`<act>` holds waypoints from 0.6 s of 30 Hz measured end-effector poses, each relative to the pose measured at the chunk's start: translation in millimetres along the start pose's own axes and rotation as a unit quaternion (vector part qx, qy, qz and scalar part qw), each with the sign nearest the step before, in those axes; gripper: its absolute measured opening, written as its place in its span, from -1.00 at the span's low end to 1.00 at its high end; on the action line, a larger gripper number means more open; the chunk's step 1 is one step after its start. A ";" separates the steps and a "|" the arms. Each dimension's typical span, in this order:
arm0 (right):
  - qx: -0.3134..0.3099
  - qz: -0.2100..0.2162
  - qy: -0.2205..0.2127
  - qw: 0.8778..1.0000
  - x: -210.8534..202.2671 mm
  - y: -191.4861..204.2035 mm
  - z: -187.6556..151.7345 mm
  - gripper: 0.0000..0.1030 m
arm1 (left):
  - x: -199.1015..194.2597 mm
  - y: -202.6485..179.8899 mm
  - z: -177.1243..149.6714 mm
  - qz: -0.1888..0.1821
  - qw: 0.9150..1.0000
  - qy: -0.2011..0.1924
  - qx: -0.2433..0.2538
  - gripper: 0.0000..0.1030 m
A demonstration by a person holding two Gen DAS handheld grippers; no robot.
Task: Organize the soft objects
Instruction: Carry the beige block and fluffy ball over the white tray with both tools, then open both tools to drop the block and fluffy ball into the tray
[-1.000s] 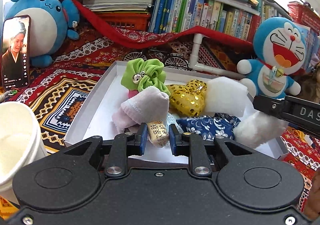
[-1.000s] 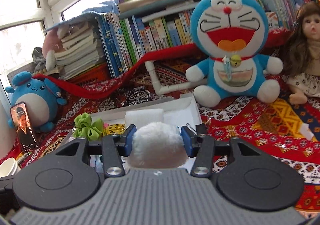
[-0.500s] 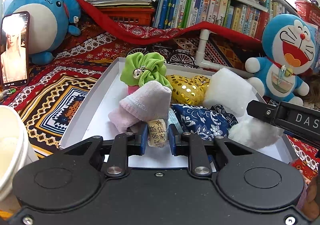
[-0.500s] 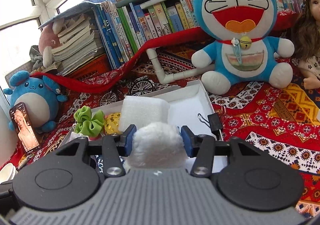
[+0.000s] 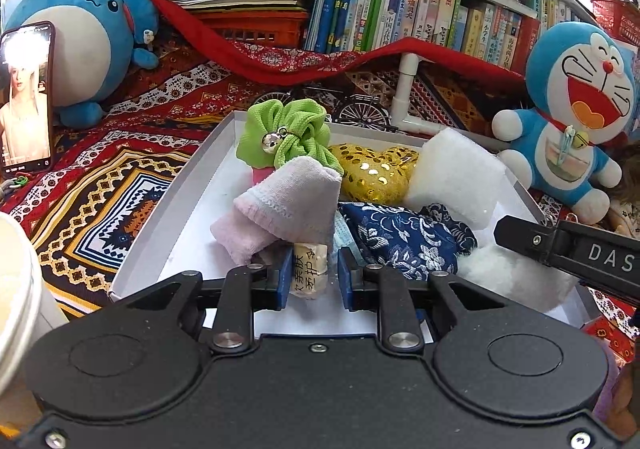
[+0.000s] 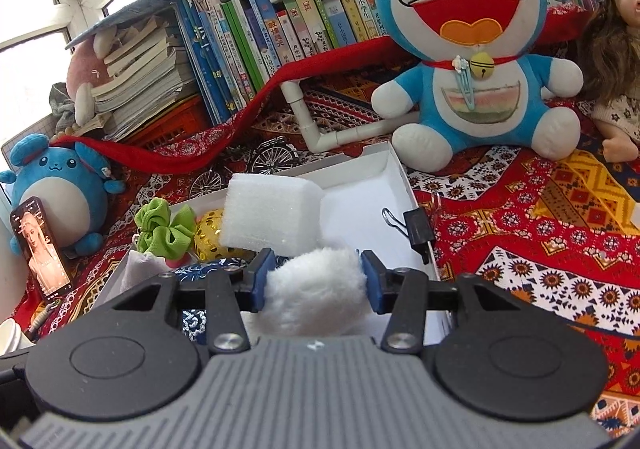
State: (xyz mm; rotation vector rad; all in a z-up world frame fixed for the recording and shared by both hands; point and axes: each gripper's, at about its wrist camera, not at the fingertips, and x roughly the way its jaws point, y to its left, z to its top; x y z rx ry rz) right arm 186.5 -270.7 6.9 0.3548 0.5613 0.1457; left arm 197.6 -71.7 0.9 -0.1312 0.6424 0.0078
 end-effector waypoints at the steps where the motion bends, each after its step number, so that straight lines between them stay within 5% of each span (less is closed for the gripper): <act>1: 0.001 0.000 0.001 1.000 -0.1 0.0 0.0 -0.01 | -0.8 -0.2 -0.2 -0.001 1.000 0.000 0.000 -0.52; 12: 0.005 0.002 -0.002 1.000 -7.7 -2.4 -0.3 0.06 | -16.7 -0.1 -0.8 -0.005 1.000 -0.015 0.006 -0.12; 18: -0.009 0.004 -0.015 1.000 -20.6 -1.3 -0.5 0.26 | -32.6 -3.6 -0.4 -0.017 0.999 -0.032 0.014 0.04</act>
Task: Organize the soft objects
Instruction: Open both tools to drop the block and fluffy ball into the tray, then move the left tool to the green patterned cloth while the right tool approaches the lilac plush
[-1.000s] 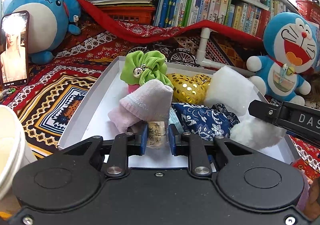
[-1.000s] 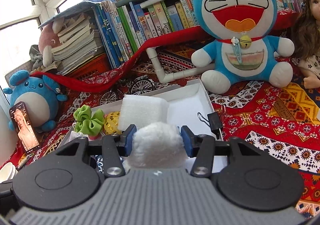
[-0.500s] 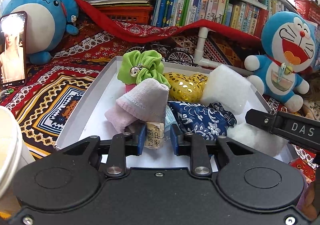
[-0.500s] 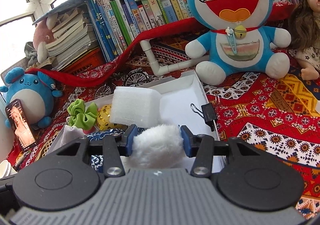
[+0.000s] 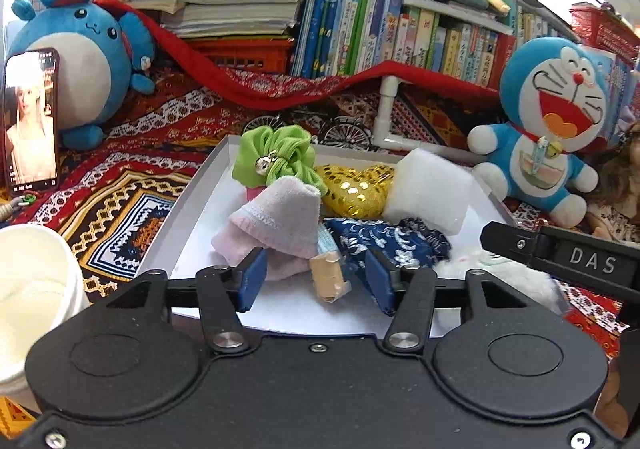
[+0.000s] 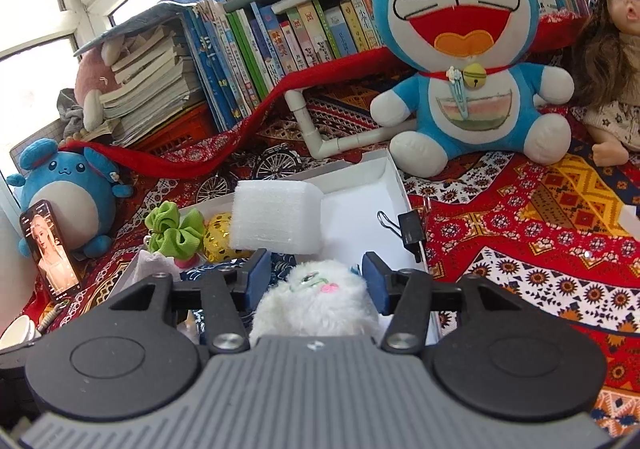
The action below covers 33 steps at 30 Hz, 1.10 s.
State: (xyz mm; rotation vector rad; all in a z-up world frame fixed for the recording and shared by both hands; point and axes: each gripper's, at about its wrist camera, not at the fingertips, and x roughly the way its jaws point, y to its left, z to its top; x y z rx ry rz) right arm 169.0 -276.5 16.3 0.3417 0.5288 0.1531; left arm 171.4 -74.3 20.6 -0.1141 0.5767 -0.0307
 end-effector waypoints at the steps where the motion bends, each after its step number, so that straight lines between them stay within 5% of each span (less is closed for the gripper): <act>1: -0.003 -0.001 -0.003 1.000 -2.5 0.4 -0.1 0.29 | -3.1 -0.9 0.2 -0.003 1.000 -0.003 0.002 0.05; 19: -0.062 0.019 -0.077 0.995 -74.0 10.6 1.7 0.58 | -70.6 -13.6 5.9 -0.057 0.996 -0.053 0.045 0.45; 33: -0.077 0.017 -0.105 0.991 -110.1 5.1 -7.6 0.70 | -118.1 8.4 -1.9 -0.072 0.994 -0.077 0.037 0.52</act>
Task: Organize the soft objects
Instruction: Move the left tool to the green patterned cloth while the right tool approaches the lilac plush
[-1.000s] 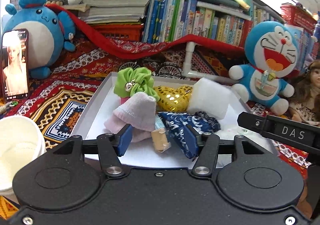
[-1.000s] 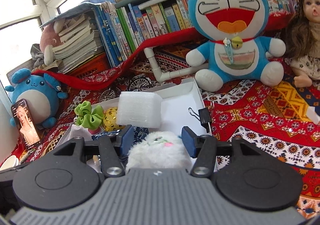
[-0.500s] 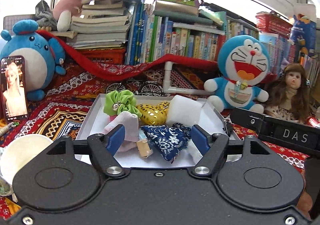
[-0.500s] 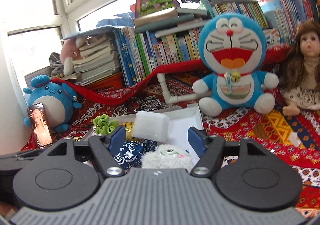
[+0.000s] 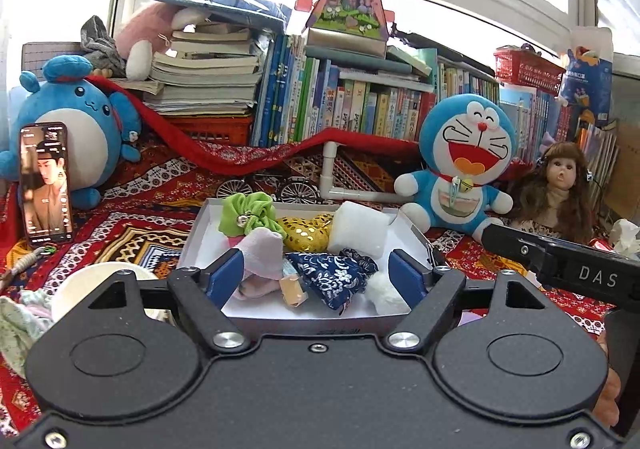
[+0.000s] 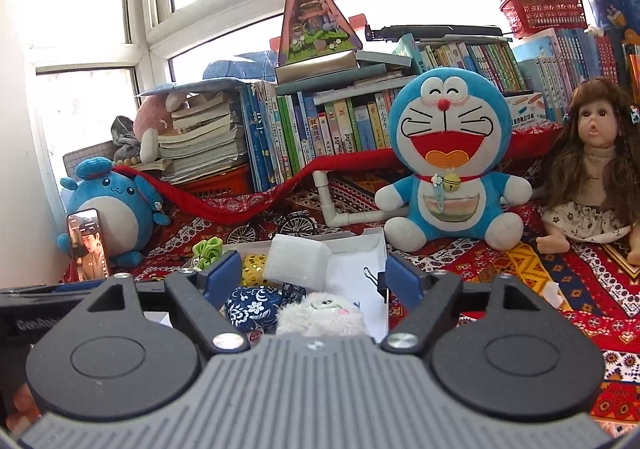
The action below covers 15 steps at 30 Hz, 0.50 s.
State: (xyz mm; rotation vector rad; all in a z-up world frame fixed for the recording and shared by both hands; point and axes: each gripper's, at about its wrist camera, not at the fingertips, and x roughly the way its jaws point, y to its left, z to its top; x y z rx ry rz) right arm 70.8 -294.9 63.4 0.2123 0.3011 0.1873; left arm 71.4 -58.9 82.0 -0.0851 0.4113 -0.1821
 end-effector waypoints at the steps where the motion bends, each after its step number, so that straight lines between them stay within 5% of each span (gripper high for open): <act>1: -0.001 0.000 0.000 1.000 -2.1 0.1 -1.1 0.72 | -4.1 1.7 -0.8 0.003 1.000 -0.004 0.001 0.52; 8: -0.018 -0.003 -0.002 1.000 -14.0 2.0 -8.4 0.82 | -29.6 19.6 -5.2 0.018 1.000 -0.020 0.003 0.54; 15: -0.029 -0.009 -0.002 1.000 -23.1 0.4 -17.9 0.91 | -68.4 47.3 -20.1 0.072 0.996 -0.055 0.013 0.58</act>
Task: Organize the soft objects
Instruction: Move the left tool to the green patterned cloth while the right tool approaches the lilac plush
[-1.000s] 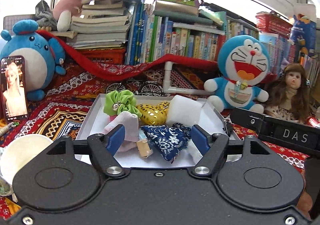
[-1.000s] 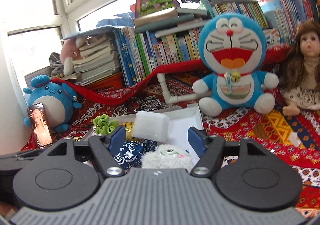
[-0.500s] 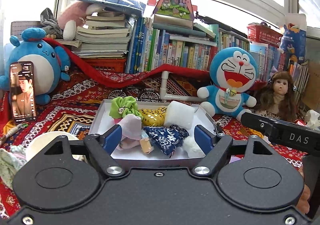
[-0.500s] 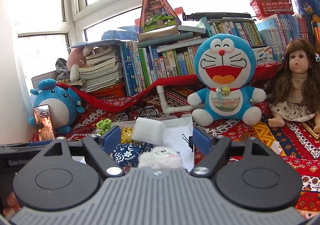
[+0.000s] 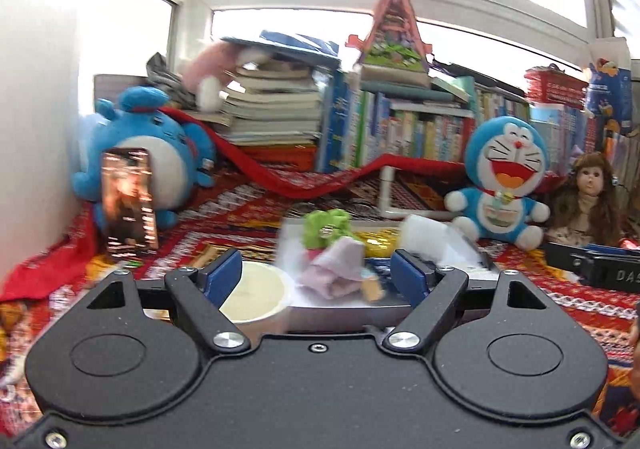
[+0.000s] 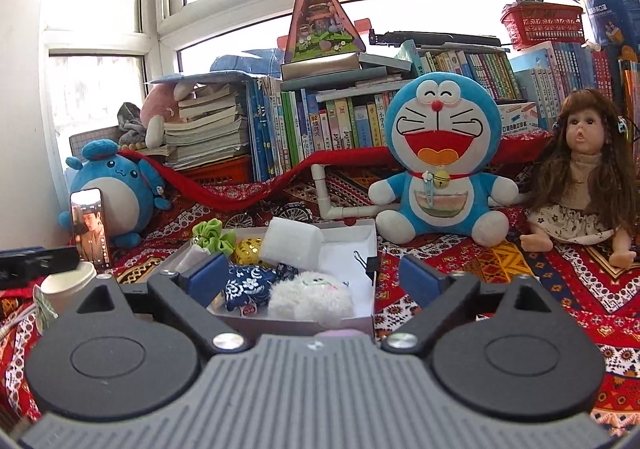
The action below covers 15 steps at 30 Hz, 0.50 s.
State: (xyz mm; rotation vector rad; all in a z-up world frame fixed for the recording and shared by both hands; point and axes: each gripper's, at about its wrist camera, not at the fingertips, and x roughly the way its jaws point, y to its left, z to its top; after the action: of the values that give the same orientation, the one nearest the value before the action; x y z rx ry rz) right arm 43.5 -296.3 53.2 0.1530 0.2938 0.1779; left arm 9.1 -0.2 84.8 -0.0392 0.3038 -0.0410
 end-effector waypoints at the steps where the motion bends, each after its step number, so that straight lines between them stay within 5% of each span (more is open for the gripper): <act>1: 0.000 -0.001 0.001 1.000 -0.4 -0.8 -1.5 0.93 | -3.9 5.4 -1.4 0.008 1.000 -0.002 0.000 0.60; 15: -0.004 -0.019 0.017 1.000 -6.0 -6.0 -26.1 1.00 | -1.0 105.3 -33.5 0.137 0.987 0.044 -0.078 0.62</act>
State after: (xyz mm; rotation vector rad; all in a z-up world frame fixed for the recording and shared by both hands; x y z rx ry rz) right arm 30.9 -300.0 29.1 0.1364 0.3287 0.1449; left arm 1.7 104.0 48.5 -0.1510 0.3987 0.2540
